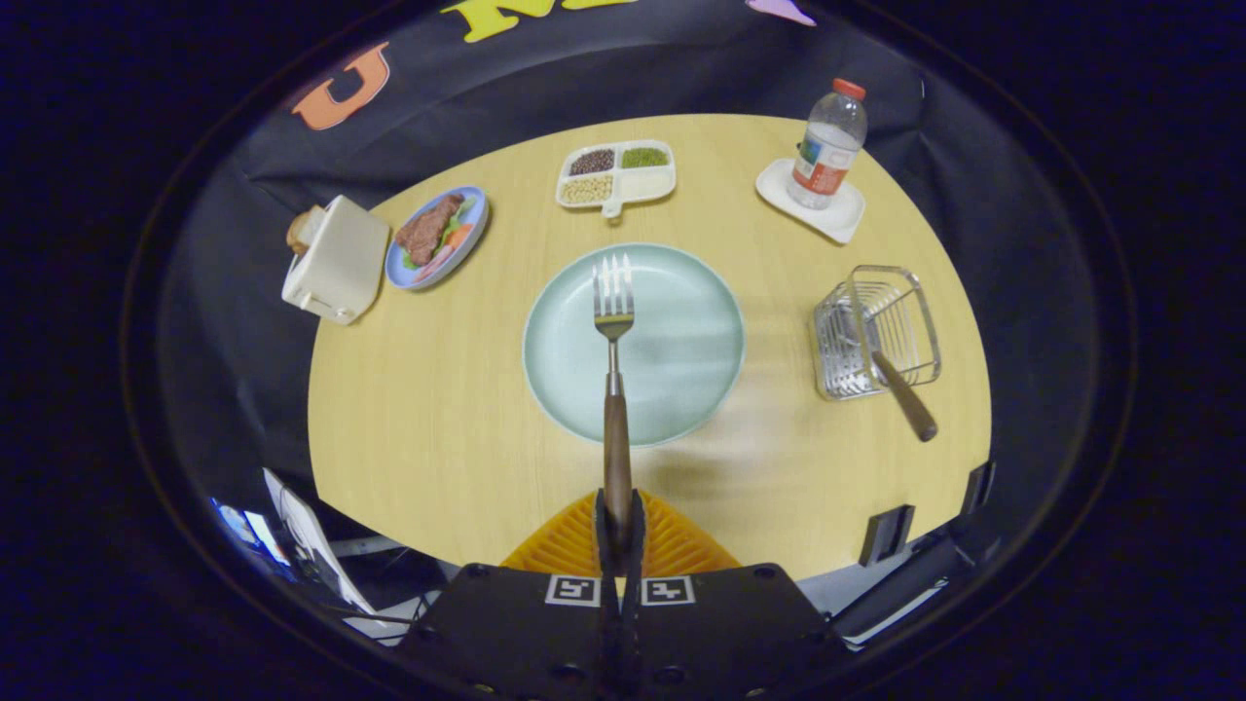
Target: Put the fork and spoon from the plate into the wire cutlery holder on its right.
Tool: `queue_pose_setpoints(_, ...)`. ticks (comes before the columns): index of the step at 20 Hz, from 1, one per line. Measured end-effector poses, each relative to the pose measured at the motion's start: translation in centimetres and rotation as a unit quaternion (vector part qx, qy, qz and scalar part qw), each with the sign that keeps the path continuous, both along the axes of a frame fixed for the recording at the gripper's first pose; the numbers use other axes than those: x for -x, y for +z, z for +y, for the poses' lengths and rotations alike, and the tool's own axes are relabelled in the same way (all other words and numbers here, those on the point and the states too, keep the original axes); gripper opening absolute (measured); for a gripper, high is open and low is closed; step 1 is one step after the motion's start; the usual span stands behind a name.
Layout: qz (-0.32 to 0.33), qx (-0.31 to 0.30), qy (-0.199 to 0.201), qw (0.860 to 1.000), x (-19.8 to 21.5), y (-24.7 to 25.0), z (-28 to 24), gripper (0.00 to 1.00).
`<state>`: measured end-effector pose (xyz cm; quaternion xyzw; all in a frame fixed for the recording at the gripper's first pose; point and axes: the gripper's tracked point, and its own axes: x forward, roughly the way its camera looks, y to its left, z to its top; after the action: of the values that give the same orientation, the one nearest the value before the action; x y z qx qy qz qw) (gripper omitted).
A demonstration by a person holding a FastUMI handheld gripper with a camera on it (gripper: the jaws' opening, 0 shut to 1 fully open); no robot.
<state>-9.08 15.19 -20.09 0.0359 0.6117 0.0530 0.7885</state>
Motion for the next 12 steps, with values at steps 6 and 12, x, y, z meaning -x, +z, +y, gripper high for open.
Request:
queue_pose_setpoints(6, -0.019, 0.012, -0.040, 0.999, -0.9, 5.6, -9.7, 0.00)
queue_pose_setpoints(12, 0.065, 0.010, -0.084, 0.994, 1.0, 3.6, -16.1, 0.01)
